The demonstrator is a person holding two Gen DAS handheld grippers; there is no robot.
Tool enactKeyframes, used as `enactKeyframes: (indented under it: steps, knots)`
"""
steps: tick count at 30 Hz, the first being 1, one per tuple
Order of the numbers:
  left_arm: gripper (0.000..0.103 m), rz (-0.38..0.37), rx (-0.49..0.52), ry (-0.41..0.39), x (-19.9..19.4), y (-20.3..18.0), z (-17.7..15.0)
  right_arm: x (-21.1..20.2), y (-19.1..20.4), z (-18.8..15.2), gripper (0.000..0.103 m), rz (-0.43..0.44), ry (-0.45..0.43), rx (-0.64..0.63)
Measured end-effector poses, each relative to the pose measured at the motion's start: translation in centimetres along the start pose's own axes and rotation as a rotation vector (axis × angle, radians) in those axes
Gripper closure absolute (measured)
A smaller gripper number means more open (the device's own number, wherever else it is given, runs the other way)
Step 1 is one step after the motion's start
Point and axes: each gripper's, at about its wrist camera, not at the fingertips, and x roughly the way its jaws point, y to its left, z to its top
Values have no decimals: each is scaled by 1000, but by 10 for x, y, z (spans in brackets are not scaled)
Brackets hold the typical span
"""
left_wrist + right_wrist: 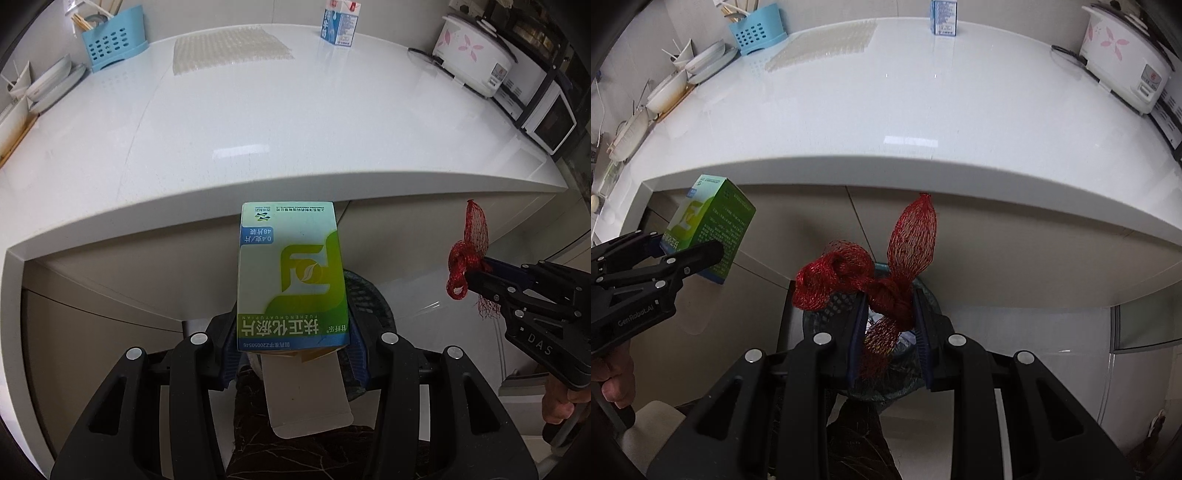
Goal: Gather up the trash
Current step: 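Carry the medicine box and red net down over the green wastebasket, then open the right tool to drop the net while the left tool releases the medicine box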
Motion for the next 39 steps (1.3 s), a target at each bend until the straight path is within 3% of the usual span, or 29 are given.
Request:
enactKeyframes:
  steps: [18, 31, 39]
  knots:
    - [57, -9, -24, 37, 57, 15, -28, 82, -2, -15, 79, 3, 114, -26]
    - [57, 24, -52, 85, 79, 23, -34, 131, -1, -19, 78, 16, 205, -38]
    - [57, 34, -73, 96, 80, 25, -37, 137, 8, -23, 65, 34, 215, -80]
